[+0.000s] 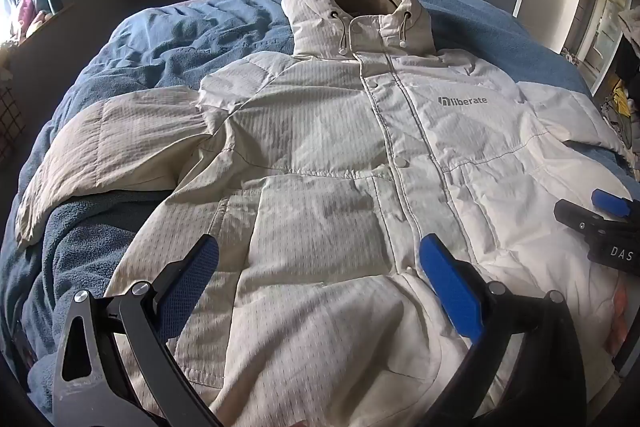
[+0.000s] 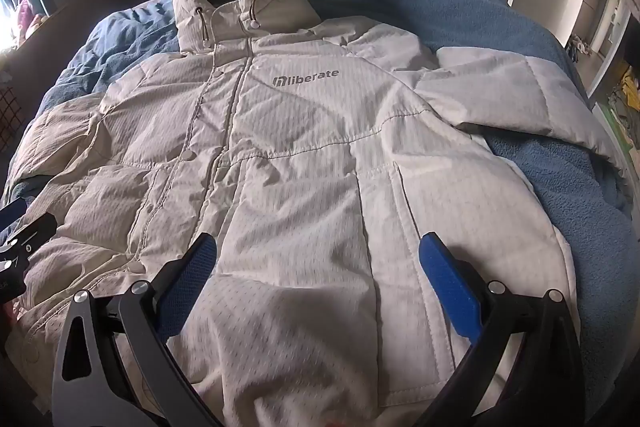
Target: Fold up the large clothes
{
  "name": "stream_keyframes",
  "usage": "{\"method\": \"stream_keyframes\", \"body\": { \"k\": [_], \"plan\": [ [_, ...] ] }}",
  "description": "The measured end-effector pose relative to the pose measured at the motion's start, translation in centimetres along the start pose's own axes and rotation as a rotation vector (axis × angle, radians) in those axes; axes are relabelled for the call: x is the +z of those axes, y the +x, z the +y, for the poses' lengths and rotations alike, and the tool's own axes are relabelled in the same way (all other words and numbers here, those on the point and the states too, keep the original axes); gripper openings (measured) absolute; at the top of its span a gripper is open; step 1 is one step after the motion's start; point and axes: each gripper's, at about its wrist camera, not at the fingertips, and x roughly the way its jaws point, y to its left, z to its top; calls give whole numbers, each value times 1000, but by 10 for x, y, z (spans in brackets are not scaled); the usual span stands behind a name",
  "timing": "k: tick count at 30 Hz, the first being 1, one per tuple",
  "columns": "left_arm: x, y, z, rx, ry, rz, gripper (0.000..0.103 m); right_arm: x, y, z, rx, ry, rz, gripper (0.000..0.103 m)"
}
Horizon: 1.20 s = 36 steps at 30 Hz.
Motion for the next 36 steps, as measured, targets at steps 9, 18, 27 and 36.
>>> {"method": "stream_keyframes", "body": {
  "k": [9,18,27,36],
  "plan": [
    [0,0,0,0,0,1,97,0,1,0,1,1,3,97],
    [0,0,0,0,0,2,97,2,1,-1,5,8,5,97],
    [14,-13,3,-50,22,0,97,18,-25,-42,58,126,-13,97],
    [93,-46,23,-10,100,-197,97,53,-50,-181,4,452,-84,97]
  ]
}}
